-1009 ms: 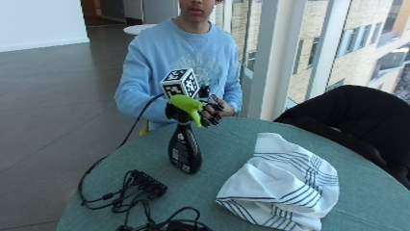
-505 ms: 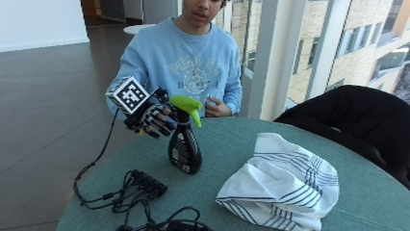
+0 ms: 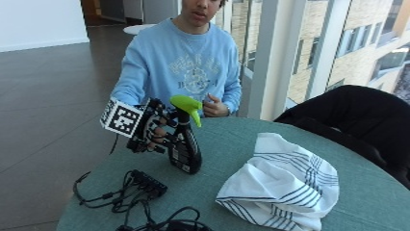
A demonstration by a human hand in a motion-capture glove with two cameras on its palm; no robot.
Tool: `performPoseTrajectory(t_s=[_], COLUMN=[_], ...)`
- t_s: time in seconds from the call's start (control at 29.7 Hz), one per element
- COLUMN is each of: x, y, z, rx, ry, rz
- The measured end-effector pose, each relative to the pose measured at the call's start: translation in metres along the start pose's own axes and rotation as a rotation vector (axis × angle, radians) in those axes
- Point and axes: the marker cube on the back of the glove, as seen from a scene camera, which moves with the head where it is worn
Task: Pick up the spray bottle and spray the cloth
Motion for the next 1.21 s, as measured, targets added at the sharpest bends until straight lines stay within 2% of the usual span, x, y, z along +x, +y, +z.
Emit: performPoseTrajectory(t_s=[0.27,0.5,1.01,1.21], x=[0.005,0.002,-0.002,-0.017], y=[-0.042,-0.067,-0.082,-0.094], z=[0.017,0.028,0.026,0.016], rx=[0.026,-0.002,0.107,0.059], ry=[-0.208,-0.242,-0.162,-0.062], rz=[0.011,0.017,0.027,0.060])
